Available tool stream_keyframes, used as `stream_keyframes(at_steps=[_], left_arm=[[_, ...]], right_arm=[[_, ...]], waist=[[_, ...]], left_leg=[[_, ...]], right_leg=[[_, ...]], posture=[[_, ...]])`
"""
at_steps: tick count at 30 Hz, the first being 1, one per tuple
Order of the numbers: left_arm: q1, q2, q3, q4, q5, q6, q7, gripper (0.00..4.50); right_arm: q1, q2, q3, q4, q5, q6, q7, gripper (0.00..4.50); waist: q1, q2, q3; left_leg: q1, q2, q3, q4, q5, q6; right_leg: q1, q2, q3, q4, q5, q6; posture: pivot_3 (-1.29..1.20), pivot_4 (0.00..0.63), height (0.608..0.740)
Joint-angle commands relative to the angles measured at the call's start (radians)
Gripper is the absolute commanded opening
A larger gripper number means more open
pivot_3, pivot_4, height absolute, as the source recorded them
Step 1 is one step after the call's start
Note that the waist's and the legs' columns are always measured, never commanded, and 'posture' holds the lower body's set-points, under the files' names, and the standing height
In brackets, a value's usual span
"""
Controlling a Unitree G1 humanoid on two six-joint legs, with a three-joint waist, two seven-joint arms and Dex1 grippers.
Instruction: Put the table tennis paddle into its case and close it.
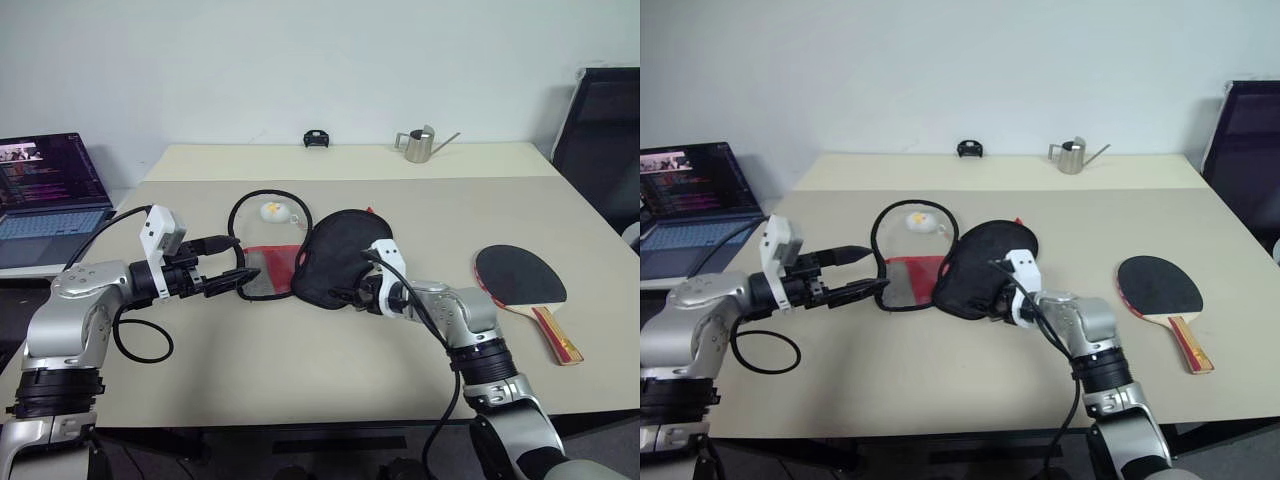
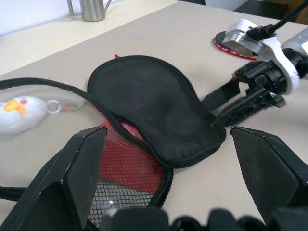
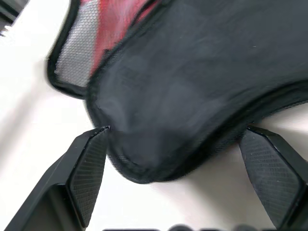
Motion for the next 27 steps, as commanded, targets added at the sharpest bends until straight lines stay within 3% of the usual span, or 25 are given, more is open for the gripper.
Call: stream_keyframes(at_steps=[1,4,17,27], left_arm=[[-0.006,0.011,0.033,-0.046,-0.024,0.000,0.014,4.50],[-0.004,0.013,0.034,-0.052,-0.026,0.004,0.019,4.50],[0.015,0.018,0.032,-0.059,-0.027,0.002,0.023,4.50],[0.027,0.021,0.024,-0.071,-0.031,0.009,0.012,4.50]], right_arm=[[-0.052,0.044,0.008,0.031,-0.008,-0.036,0.001,4.47],[-0.062,0.063,0.015,0.046,-0.023,-0.054,-0.005,4.47],[-0.051,0.069,-0.036,0.030,-0.016,-0.005,-0.022,0.15],[-0.002,-0.004,-0.122,-0.106,0.054,0.187,-0.015,0.03]], waist=[[-0.001,0.000,0.000],[-0.001,0.000,0.000],[0.001,0.000,0.000],[0.001,0.000,0.000]], left_leg=[[0.000,0.000,0.000,0.000,0.000,0.000],[-0.001,0.000,0.000,0.000,0.000,0.000],[-0.004,0.000,0.000,0.000,0.000,0.000],[-0.015,0.000,0.000,0.000,0.000,0.000]], right_leg=[[0.000,0.000,0.000,0.000,0.000,0.000],[-0.001,0.000,0.000,0.000,0.000,0.000],[-0.004,0.000,0.000,0.000,0.000,0.000],[-0.014,0.000,0.000,0.001,0.000,0.000]], posture=[[0.00,0.150,0.740],[0.00,0.150,0.740],[0.00,0.150,0.740],[0.00,0.150,0.740]])
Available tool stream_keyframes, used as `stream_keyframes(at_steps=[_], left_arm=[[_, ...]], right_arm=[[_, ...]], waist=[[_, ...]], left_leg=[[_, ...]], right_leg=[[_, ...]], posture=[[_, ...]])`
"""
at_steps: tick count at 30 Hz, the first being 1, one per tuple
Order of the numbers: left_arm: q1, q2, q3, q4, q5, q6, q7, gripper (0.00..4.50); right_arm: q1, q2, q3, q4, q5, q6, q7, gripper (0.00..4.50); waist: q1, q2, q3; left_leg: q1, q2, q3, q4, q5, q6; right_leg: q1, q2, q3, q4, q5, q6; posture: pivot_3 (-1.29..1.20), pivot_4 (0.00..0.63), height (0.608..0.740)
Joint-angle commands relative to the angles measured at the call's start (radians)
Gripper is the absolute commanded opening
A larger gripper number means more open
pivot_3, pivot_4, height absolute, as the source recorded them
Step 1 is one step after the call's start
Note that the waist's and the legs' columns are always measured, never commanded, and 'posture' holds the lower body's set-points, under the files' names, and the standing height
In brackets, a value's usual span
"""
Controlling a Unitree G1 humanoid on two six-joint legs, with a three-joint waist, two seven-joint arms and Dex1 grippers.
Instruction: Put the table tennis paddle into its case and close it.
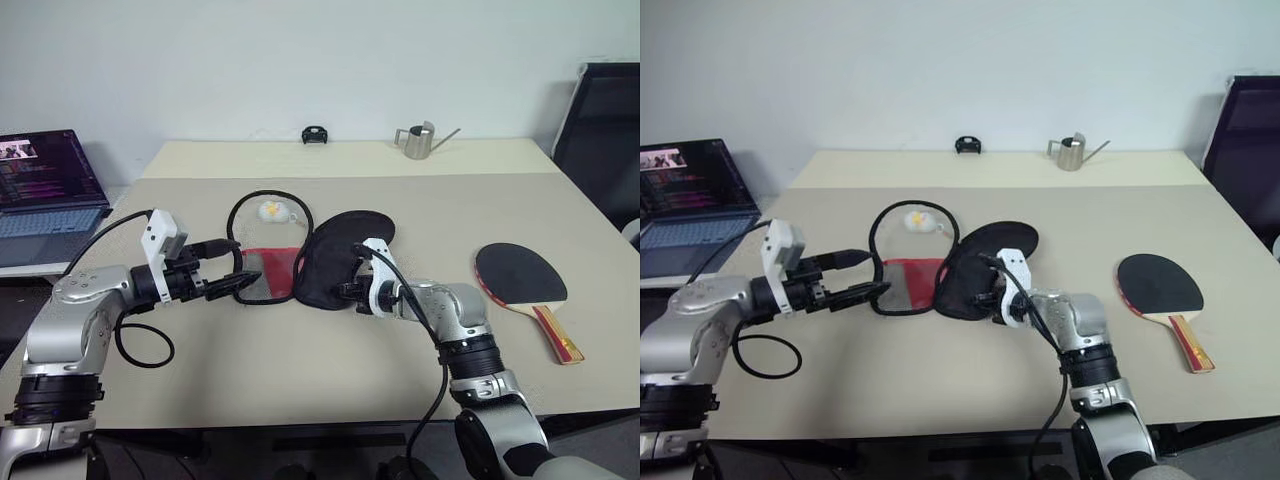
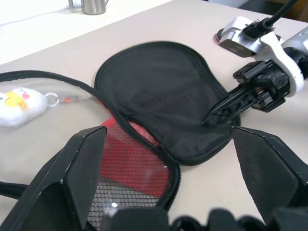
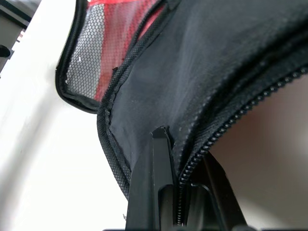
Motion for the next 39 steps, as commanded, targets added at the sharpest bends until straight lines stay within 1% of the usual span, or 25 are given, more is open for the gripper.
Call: stream_keyframes(at_steps=[1,8,14,18,21,25,31,39], left_arm=[[-0.001,0.020,0.023,-0.040,-0.018,-0.001,-0.007,4.50],[-0.007,0.025,0.016,-0.045,-0.021,0.006,-0.021,4.50],[-0.018,0.023,0.007,-0.043,-0.019,0.010,-0.030,4.50],[-0.026,0.013,-0.010,-0.057,-0.025,0.016,-0.039,4.50],[-0.035,0.006,-0.019,-0.066,-0.029,0.016,-0.052,4.50],[-0.049,-0.005,-0.039,-0.085,-0.041,0.030,-0.073,4.50],[-0.066,-0.015,-0.086,-0.125,-0.048,0.044,-0.110,4.50],[-0.100,-0.031,-0.129,-0.137,-0.049,0.058,-0.111,4.50]], right_arm=[[0.016,-0.033,-0.037,-0.090,0.042,0.066,0.008,0.03],[0.055,-0.089,-0.103,-0.187,0.093,0.202,0.003,0.03],[0.083,-0.155,-0.109,-0.242,0.120,0.273,0.028,0.03],[0.102,-0.240,-0.096,-0.251,0.130,0.293,0.067,0.03],[0.112,-0.321,-0.058,-0.234,0.123,0.271,0.114,0.03],[0.086,-0.398,-0.017,-0.173,0.104,0.215,0.164,0.03],[0.049,-0.457,0.057,-0.103,0.083,0.149,0.237,0.03],[-0.025,-0.527,0.163,0.016,0.025,0.043,0.339,0.03]], waist=[[0.000,0.000,0.000],[0.001,0.000,0.000],[0.002,0.000,0.000],[0.002,0.000,0.000],[0.002,0.000,0.000],[0.002,0.000,0.000],[0.002,0.000,0.000],[0.003,-0.001,0.000]], left_leg=[[0.000,0.000,0.000,0.000,0.000,0.000],[-0.001,0.000,0.000,0.000,0.000,0.000],[-0.001,0.000,0.000,0.000,0.000,0.000],[-0.001,0.000,0.000,0.000,0.000,0.000],[-0.001,-0.001,0.000,0.000,0.000,0.000],[0.000,-0.001,0.000,0.000,0.000,0.000],[0.000,-0.001,0.001,0.001,0.000,0.000],[0.000,0.000,0.001,0.002,0.000,0.001]], right_leg=[[0.000,0.000,0.000,0.000,0.000,0.000],[0.000,0.000,0.000,0.000,0.000,0.000],[0.000,0.000,0.000,0.000,0.000,0.000],[0.000,0.000,0.000,0.000,0.000,0.000],[0.000,0.000,0.000,0.000,0.000,0.000],[0.000,0.000,0.000,0.000,0.000,0.000],[0.001,0.000,0.000,0.000,0.000,0.000],[0.001,0.000,0.000,0.000,0.000,0.000]], posture=[[0.00,0.150,0.740],[0.00,0.150,0.740],[0.00,0.150,0.740],[0.00,0.150,0.740],[0.00,0.150,0.740],[0.00,0.150,0.740],[0.00,0.150,0.740],[0.00,0.150,0.740]])
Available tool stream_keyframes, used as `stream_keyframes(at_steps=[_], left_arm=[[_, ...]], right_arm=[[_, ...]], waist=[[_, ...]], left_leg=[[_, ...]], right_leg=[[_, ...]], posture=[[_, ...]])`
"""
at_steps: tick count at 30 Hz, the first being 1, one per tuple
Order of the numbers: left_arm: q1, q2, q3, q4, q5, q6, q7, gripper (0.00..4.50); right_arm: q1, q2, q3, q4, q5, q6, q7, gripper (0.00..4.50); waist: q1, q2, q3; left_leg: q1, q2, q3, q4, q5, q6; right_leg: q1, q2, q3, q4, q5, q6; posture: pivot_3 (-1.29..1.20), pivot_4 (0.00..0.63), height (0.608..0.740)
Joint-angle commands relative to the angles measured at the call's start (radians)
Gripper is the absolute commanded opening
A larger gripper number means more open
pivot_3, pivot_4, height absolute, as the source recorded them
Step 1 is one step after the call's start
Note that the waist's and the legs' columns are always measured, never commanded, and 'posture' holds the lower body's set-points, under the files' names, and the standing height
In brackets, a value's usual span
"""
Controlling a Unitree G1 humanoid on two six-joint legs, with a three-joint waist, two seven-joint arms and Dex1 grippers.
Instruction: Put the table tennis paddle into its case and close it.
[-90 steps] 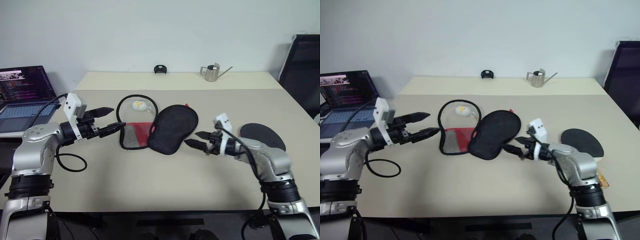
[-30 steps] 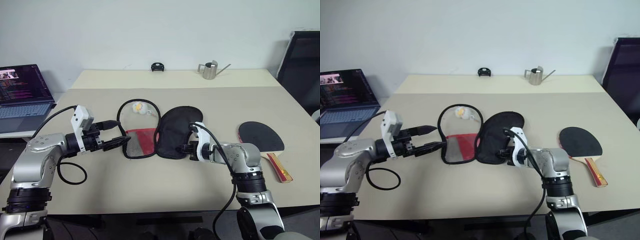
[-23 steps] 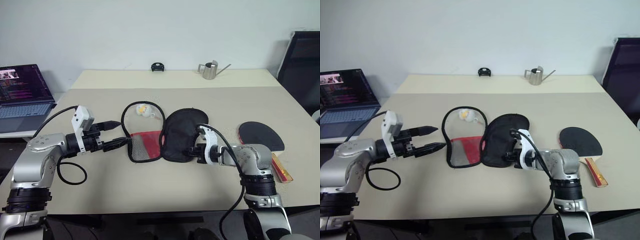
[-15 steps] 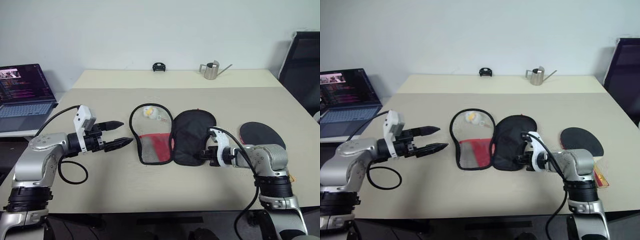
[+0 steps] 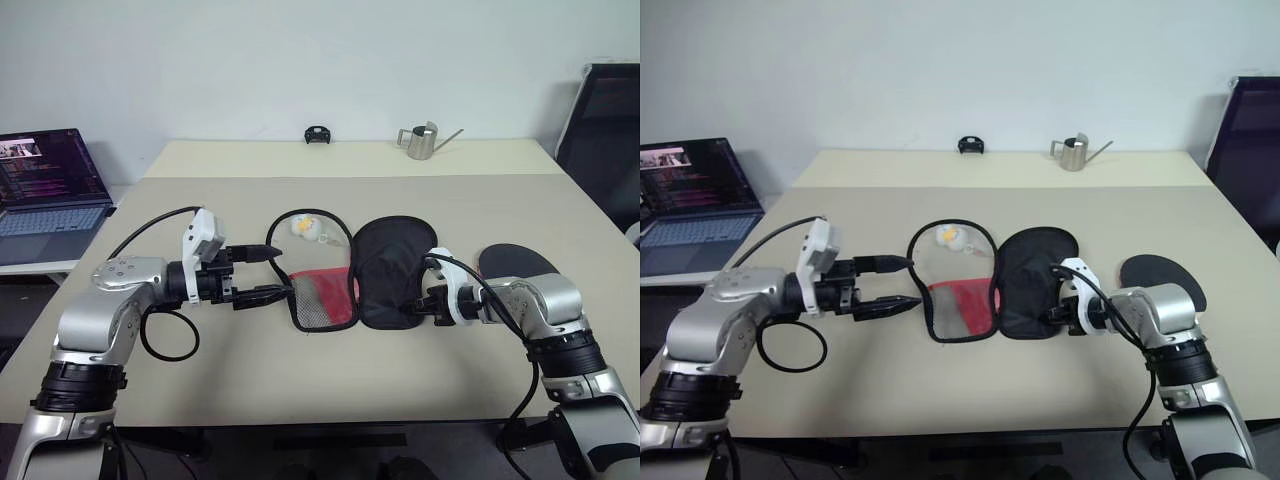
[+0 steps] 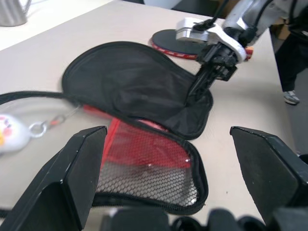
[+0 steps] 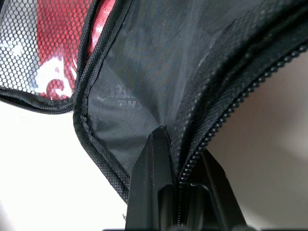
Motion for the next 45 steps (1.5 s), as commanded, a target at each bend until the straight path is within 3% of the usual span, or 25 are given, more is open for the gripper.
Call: stream_keyframes(at_steps=[1,19,29,32,36,45], left_arm=[[-0.027,-0.003,0.000,-0.042,-0.022,0.009,-0.002,4.50],[-0.048,-0.027,-0.023,-0.050,-0.014,0.022,0.010,4.50],[-0.049,-0.035,-0.028,-0.044,-0.009,0.022,0.010,4.50],[-0.047,-0.038,-0.030,-0.046,-0.009,0.021,0.011,4.50],[-0.045,-0.039,-0.030,-0.045,-0.009,0.021,0.010,4.50],[-0.045,-0.043,-0.033,-0.044,-0.011,0.020,0.005,4.50]], right_arm=[[-0.064,-0.044,0.035,0.073,-0.055,-0.069,0.042,0.03],[-0.199,-0.127,0.143,0.294,-0.208,-0.227,0.225,0.03],[-0.224,-0.120,0.149,0.362,-0.285,-0.309,0.262,0.03],[-0.231,-0.122,0.153,0.380,-0.308,-0.342,0.261,0.69],[-0.246,-0.118,0.145,0.421,-0.343,-0.386,0.253,1.97],[-0.306,-0.156,0.065,0.552,-0.380,-0.474,0.239,1.97]], waist=[[0.000,0.000,0.000],[0.002,0.000,0.000],[0.002,0.000,0.000],[0.002,0.000,0.000],[0.002,0.000,0.000],[0.002,0.000,0.000]], left_leg=[[0.000,0.000,0.000,0.000,0.000,0.000],[0.000,0.000,0.000,0.001,0.000,0.000],[0.000,0.000,0.000,0.001,0.000,0.000],[0.000,0.000,0.000,0.001,0.000,0.000],[0.000,0.000,0.000,0.001,0.000,0.000],[0.000,0.000,0.000,0.001,0.000,0.000]], right_leg=[[0.000,0.000,0.000,0.000,0.000,0.000],[0.000,0.000,0.000,0.000,0.000,0.000],[0.000,0.000,0.000,0.000,0.000,0.000],[0.000,0.000,0.000,0.000,0.000,0.000],[0.000,0.000,0.000,0.000,0.000,0.000],[0.000,0.000,0.000,0.000,0.000,0.000]], posture=[[0.00,0.150,0.740],[0.00,0.150,0.740],[0.00,0.150,0.740],[0.00,0.150,0.740],[0.00,0.150,0.740],[0.00,0.150,0.740]])
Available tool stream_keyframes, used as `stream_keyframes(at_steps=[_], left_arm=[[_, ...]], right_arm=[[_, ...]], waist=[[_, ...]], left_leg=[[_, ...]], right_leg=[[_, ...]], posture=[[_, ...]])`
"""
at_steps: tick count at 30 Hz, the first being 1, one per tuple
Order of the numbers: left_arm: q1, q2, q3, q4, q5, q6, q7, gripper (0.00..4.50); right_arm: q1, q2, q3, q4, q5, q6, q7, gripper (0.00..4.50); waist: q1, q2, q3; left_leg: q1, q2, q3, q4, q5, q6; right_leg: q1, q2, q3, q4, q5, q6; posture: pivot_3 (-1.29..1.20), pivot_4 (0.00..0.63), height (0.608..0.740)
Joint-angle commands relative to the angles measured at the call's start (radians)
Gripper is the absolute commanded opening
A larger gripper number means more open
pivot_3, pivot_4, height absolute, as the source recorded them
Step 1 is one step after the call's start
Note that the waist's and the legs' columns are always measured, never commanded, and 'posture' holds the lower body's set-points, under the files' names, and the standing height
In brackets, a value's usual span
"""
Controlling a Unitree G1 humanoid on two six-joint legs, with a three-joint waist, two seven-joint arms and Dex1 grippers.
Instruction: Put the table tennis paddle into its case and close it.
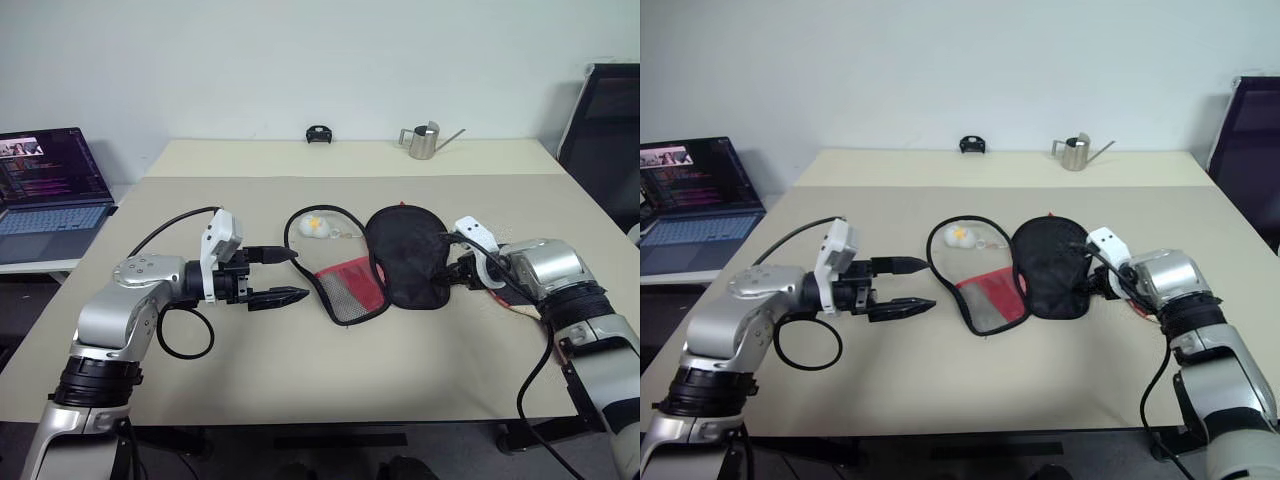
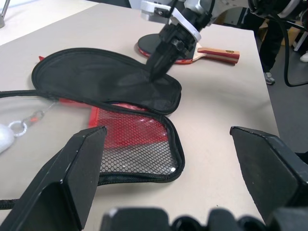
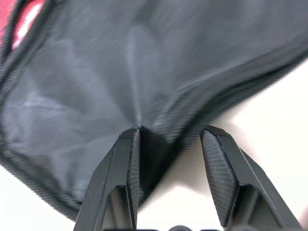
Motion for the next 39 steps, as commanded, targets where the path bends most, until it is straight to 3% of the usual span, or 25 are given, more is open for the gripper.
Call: stream_keyframes(at_steps=[1,5,11,14,20,25,39], left_arm=[[-0.017,-0.005,-0.001,-0.025,-0.012,-0.003,0.000,4.50],[-0.032,-0.018,-0.011,-0.015,-0.008,-0.006,-0.003,4.50],[-0.057,-0.045,-0.027,-0.018,-0.014,-0.005,-0.007,4.50],[-0.069,-0.050,-0.038,-0.004,-0.010,-0.014,-0.021,4.50],[-0.097,-0.070,-0.066,0.005,-0.007,-0.025,-0.050,4.50],[-0.121,-0.084,-0.086,0.035,0.007,-0.042,-0.066,4.50],[-0.159,-0.095,-0.105,0.084,0.029,-0.072,-0.091,4.50]], right_arm=[[-0.046,-0.049,-0.067,0.040,-0.015,-0.046,-0.008,1.97],[-0.030,-0.087,-0.142,0.006,0.021,-0.035,-0.004,1.97],[0.122,-0.124,-0.289,-0.272,0.106,0.059,-0.031,1.97],[0.259,-0.146,-0.391,-0.487,0.157,0.142,-0.069,2.61],[0.534,-0.203,-0.569,-0.788,0.207,0.223,-0.133,4.49],[0.633,-0.183,-0.683,-0.807,0.196,0.222,-0.237,4.49],[0.787,-0.088,-0.715,-0.741,0.199,0.148,-0.360,4.49]], waist=[[0.001,0.000,0.000],[0.001,0.000,0.000],[0.002,0.000,0.000],[0.002,0.000,0.000],[0.013,0.000,0.000],[0.006,0.000,0.000],[0.002,0.000,0.000]], left_leg=[[0.000,0.000,0.000,0.000,0.000,0.000],[0.000,0.000,0.000,0.000,0.000,0.000],[0.000,0.000,0.000,0.000,0.000,0.000],[-0.001,0.000,0.000,0.000,0.000,0.000],[-0.001,0.000,0.000,0.000,0.000,0.000],[0.002,0.000,0.001,0.001,0.000,0.001],[0.004,0.000,0.002,0.001,0.000,0.001]], right_leg=[[0.000,0.000,0.000,0.000,0.000,0.000],[0.000,0.000,0.000,0.000,0.000,0.000],[0.000,0.000,0.000,0.000,0.000,0.000],[0.000,0.000,0.000,0.000,0.000,0.000],[0.000,0.000,0.001,0.000,0.000,0.000],[0.002,0.001,0.002,0.003,0.000,0.001],[0.002,0.003,0.004,0.005,0.000,0.001]], posture=[[0.00,0.150,0.740],[0.00,0.150,0.740],[0.00,0.150,0.740],[0.00,0.150,0.740],[0.00,0.150,0.740],[0.00,0.150,0.740],[0.00,0.150,0.740]])
